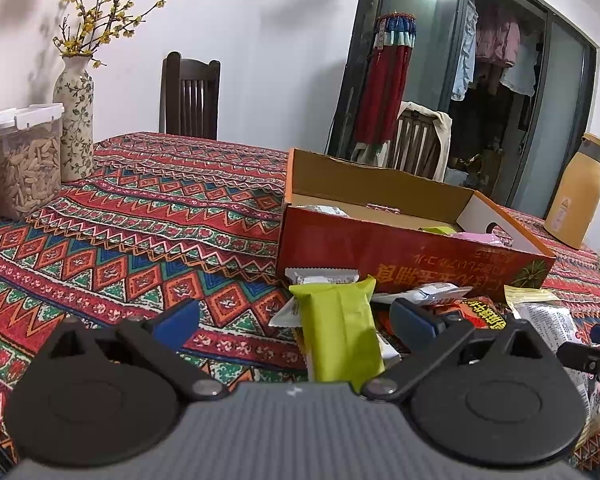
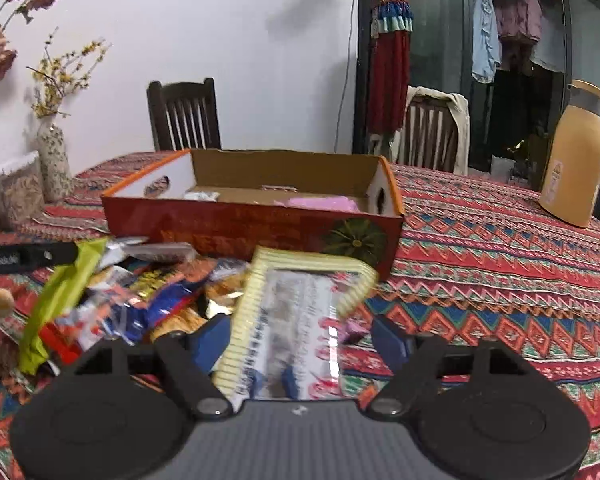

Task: Organize snacks
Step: 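Grasp the green bar with the left gripper while the right grasps a gold-edged white packet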

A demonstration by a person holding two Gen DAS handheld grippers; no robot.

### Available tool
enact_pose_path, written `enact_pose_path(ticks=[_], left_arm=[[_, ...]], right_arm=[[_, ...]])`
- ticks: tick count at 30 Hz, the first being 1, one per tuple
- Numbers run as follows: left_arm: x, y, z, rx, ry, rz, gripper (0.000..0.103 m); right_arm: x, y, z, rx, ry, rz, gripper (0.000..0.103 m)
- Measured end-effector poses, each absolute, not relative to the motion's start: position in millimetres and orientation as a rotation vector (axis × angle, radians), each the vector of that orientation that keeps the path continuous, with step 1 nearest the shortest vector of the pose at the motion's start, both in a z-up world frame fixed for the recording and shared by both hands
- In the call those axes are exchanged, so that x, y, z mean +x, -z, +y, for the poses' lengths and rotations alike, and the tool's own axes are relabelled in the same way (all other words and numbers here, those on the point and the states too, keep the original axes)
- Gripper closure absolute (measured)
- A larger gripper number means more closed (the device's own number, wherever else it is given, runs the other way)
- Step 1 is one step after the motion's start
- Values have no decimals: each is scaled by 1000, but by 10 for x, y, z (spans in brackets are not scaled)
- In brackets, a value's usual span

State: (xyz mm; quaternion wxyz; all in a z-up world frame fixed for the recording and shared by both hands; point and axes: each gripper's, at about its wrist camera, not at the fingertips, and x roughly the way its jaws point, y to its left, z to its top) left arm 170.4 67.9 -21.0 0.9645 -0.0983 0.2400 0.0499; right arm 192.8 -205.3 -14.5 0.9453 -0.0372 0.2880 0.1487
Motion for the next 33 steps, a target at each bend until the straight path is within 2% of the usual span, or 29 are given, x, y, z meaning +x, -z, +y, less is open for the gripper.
enact_pose_path(ticks=[4, 8, 13, 15, 16, 18, 21, 22, 23, 29, 33], left_arm=[[1707, 211, 680, -201, -100, 489, 0], [1710, 212, 679, -202, -97, 490, 0], [1709, 214, 675, -203, -98, 488, 0], [1711, 214, 677, -202, -98, 489, 0], [1711, 213, 677, -202, -98, 489, 0], [1711, 213, 677, -203, -99, 489, 0], [1711, 213, 677, -202, -99, 490, 0], [1714, 214, 674, -201, -99, 490, 0], [1711, 214, 678, -201, -99, 490, 0], [1717, 217, 676, -199, -108, 490, 0], [1730, 217, 664, -187, -117, 498, 0]], right_arm=[[1891, 216, -1920, -139, -274, 616, 26], [1825, 316, -1893, -174, -262, 653, 20], [1870, 431, -1853, -208, -251, 679, 21], [1905, 418, -1855, -208, -249, 673, 24], [1919, 413, -1860, -205, -254, 672, 30], [1932, 419, -1873, -201, -260, 671, 35], [1921, 421, -1936, -175, -272, 662, 56], [1914, 417, -1977, -152, -280, 658, 68], [1910, 415, -2016, -123, -287, 652, 71], [1767, 371, -2209, 16, -234, 516, 73], [1754, 369, -2221, 23, -241, 499, 73]])
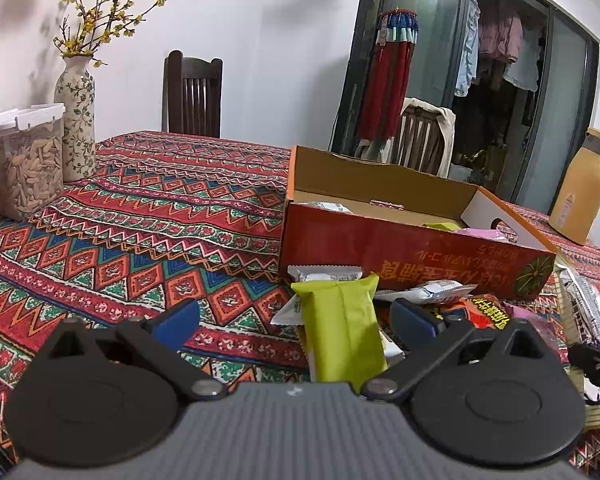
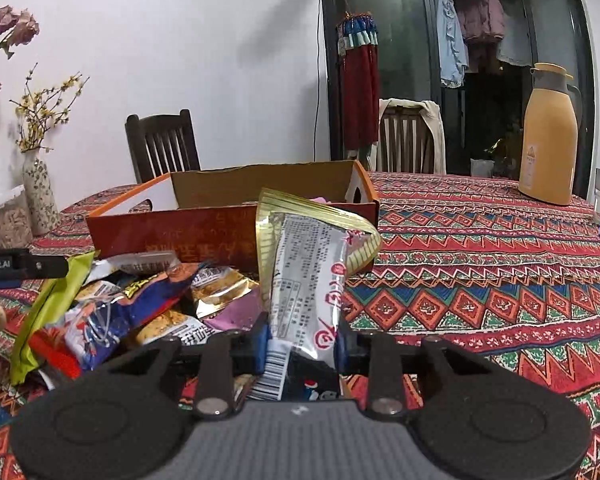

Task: Organize snacks
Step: 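Grasp the green bar with the left gripper while the right grasps a gold-edged white packet, then carry both packets over the orange box and open both grippers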

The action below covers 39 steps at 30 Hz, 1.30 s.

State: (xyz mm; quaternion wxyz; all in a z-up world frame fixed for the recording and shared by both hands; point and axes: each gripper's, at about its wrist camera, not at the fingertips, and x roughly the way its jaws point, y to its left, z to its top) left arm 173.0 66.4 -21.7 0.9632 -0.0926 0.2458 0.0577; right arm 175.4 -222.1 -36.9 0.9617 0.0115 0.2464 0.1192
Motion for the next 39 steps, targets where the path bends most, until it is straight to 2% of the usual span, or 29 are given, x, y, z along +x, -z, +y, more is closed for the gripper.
enact_pose_path(ticks=[17, 23, 25, 29, 30, 34, 39], left_arm=[[1761, 261, 419, -126, -88, 637, 2], [1772, 295, 426, -139, -100, 668, 23], [1770, 304, 421, -145, -92, 678, 38], [1738, 300, 430, -162, -71, 682, 51], [1726, 293, 433, -165, -61, 683, 60], [1688, 272, 435, -157, -57, 684, 64], [1648, 224, 448, -140, -57, 677, 64]], right_arm=[[1641, 350, -2269, 23, -278, 453, 73], [1626, 345, -2273, 22, -285, 445, 73], [1616, 347, -2269, 19, -286, 442, 73], [1616, 345, -2263, 16, -286, 440, 73], [1615, 345, -2262, 15, -285, 440, 73], [1612, 345, -2253, 12, -281, 439, 73], [1601, 344, -2235, 6, -275, 436, 73]])
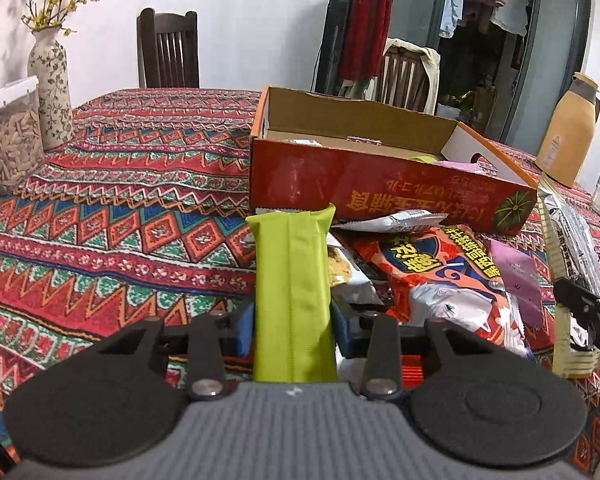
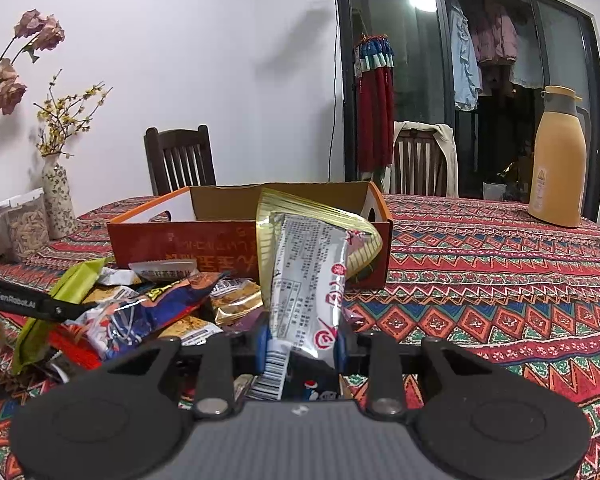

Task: Organize snacks
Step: 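Carry both packets over the orange box and open both grippers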

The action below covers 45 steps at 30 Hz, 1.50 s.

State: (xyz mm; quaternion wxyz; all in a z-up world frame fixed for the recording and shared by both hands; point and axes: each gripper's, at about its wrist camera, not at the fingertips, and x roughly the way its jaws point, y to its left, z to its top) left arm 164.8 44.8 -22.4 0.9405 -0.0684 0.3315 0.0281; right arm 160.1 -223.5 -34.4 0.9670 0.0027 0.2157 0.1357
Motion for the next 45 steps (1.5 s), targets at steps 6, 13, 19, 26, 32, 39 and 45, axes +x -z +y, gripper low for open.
enact_pose_path(ticks=[6, 13, 19, 26, 32, 39, 45], left_arm=[[1611, 84, 456, -121, -52, 642, 64], [1664, -180, 387, -85, -37, 562, 64], [1836, -429, 322, -84, -13, 501, 64], [2157, -718, 218, -75, 12, 442, 64], [2452, -932, 156, -77, 11, 400, 64], [2886, -1022, 103, -104, -3, 392, 64], [3258, -882, 123, -137, -34, 402, 64]], right_arm=[[1592, 320, -2234, 3, -269, 436, 73], [1612, 118, -2237, -3, -265, 389, 73], [1741, -160, -2197, -25, -256, 315, 73], [2078, -472, -2108, -30, -242, 255, 73], [2445, -614, -2006, -28, -239, 239, 73], [2976, -630, -1824, -20, -245, 268, 73], [3355, -443, -1727, -7, -249, 315, 73]])
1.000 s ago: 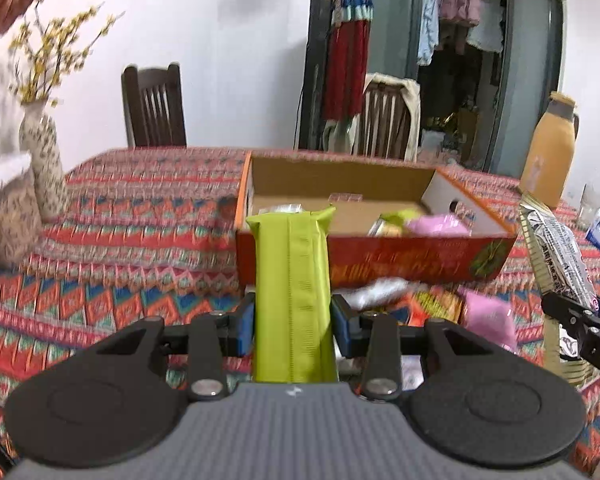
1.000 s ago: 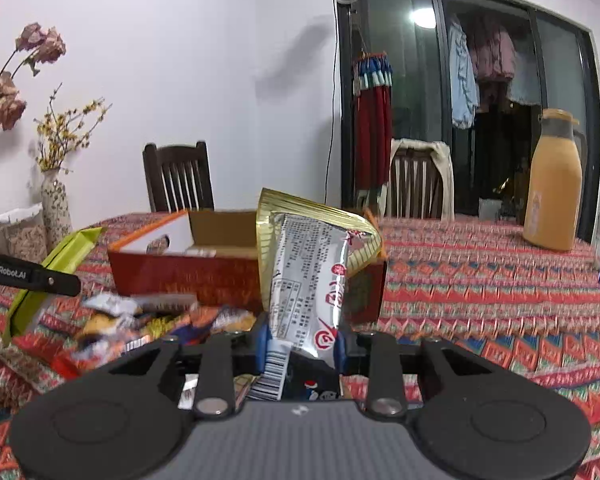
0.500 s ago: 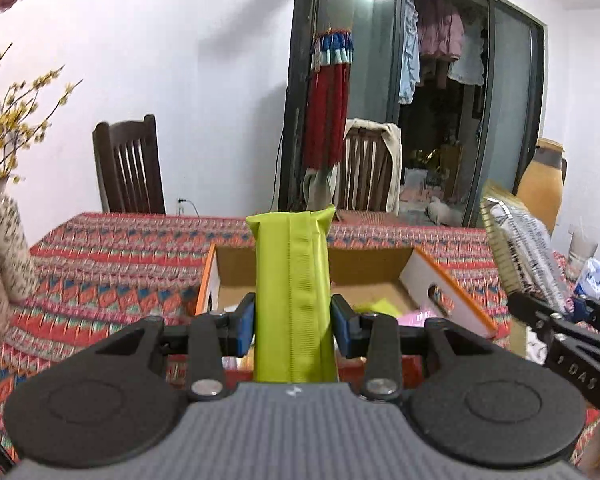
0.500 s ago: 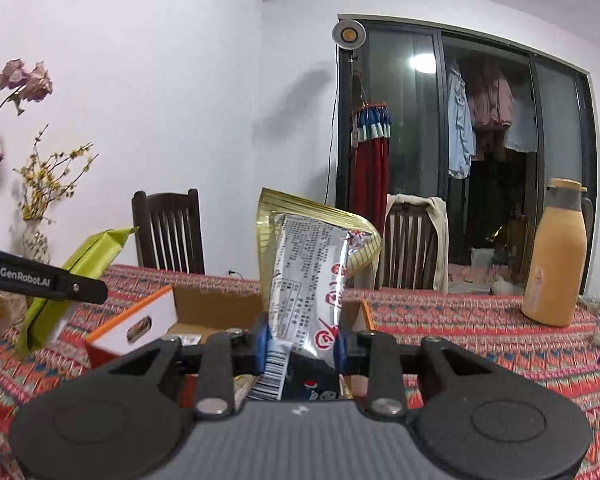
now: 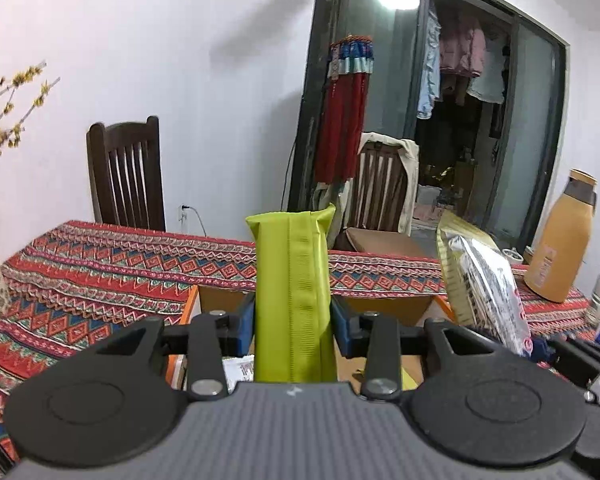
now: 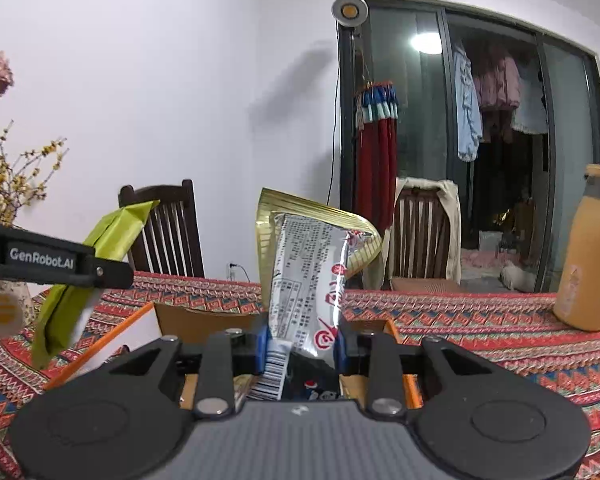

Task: Organize snacks
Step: 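Carry both packets over the orange box and open both grippers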

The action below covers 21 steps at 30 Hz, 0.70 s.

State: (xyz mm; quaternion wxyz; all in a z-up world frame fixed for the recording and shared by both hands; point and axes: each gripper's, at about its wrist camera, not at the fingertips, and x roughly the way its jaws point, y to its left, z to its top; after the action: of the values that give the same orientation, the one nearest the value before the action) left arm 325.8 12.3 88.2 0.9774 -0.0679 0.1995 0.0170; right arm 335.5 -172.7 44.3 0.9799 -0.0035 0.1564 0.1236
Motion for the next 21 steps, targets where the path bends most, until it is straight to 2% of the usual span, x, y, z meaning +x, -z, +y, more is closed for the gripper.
enact_pose_path(ticks=[8, 15, 16, 17, 18, 19, 20, 21], left_arm=[[3496, -464, 242, -152, -84, 454, 64], [3528, -326, 210, -115, -102, 480, 63], [3519, -325, 209, -116, -100, 475, 63], [3502, -327, 210, -114, -91, 479, 62], [3500, -340, 216, -118, -94, 470, 51], [3477, -354, 220, -123, -100, 460, 29], [3457, -371, 228, -127, -110, 445, 17], [3421, -391, 237, -130, -124, 420, 3]], right_arm=[[3612, -96, -1748, 12, -242, 405, 73], [3608, -23, -1747, -1, -226, 407, 72], [3609, -15, -1747, 3, -229, 414, 69], [3614, -11, -1749, 7, -228, 419, 60], [3605, -7, -1753, 10, -224, 415, 55], [3601, -18, -1759, 12, -220, 413, 46], [3604, -28, -1773, 18, -219, 410, 34], [3591, -35, -1789, 30, -218, 406, 26]])
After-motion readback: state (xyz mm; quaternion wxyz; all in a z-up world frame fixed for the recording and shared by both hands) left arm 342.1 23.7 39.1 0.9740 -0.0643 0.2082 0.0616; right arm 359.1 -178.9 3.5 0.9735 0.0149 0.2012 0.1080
